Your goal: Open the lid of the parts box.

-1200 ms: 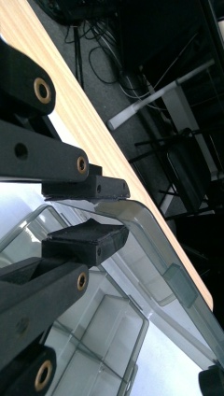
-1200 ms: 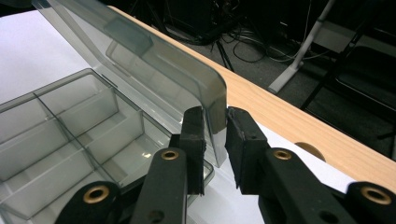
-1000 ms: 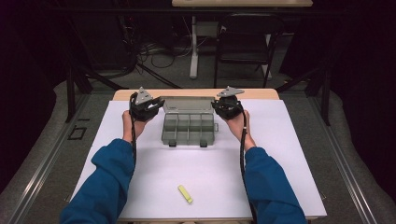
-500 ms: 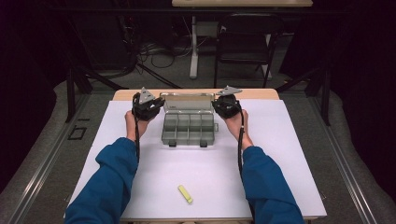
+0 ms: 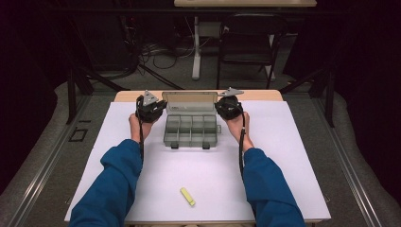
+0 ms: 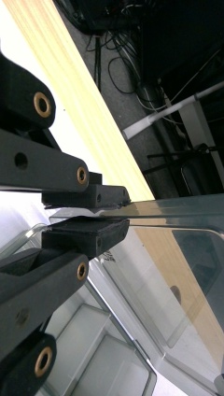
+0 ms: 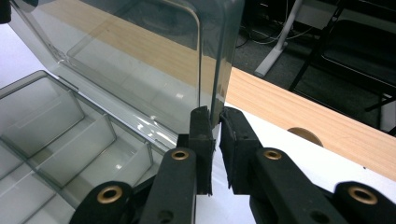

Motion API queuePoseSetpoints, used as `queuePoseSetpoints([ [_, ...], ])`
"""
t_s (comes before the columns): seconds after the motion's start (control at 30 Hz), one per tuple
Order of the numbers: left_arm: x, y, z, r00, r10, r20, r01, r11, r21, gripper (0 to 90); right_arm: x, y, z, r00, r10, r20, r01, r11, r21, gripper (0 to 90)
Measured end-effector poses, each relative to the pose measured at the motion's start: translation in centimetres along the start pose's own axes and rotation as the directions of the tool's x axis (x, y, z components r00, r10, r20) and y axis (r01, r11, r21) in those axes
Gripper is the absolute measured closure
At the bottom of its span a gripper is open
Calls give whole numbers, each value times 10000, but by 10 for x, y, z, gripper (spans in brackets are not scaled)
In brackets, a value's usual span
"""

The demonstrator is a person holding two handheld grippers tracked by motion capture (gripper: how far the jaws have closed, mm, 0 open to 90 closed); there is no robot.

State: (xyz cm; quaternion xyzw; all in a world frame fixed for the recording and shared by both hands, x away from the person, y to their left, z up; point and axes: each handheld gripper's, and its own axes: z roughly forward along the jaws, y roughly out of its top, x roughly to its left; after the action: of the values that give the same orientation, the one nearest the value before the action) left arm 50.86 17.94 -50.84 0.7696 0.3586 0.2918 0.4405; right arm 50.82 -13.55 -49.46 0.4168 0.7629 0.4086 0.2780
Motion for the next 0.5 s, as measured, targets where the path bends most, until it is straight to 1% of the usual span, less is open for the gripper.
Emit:
queuePoseSetpoints([
  [0.07, 1, -1, 1, 10000, -13, -17, 13, 10000, -19, 826, 0, 0, 1, 10000, 56, 15, -56, 10000, 25, 830],
  [0.2, 1, 0, 4, 9999, -167, -43, 167, 9999, 5, 827, -1, -1, 5, 9999, 95, 79, -96, 9999, 76, 830],
  [0.43, 2, 0, 8, 9999, -130, -110, 133, 9996, 232, 824, 0, -3, 9, 9996, 212, 173, -215, 9997, 130, 830],
  [0.5, 2, -1, 10, 9998, -177, -124, 181, 9994, 287, 823, 0, -3, 10, 9995, 237, 186, -240, 9996, 137, 830],
])
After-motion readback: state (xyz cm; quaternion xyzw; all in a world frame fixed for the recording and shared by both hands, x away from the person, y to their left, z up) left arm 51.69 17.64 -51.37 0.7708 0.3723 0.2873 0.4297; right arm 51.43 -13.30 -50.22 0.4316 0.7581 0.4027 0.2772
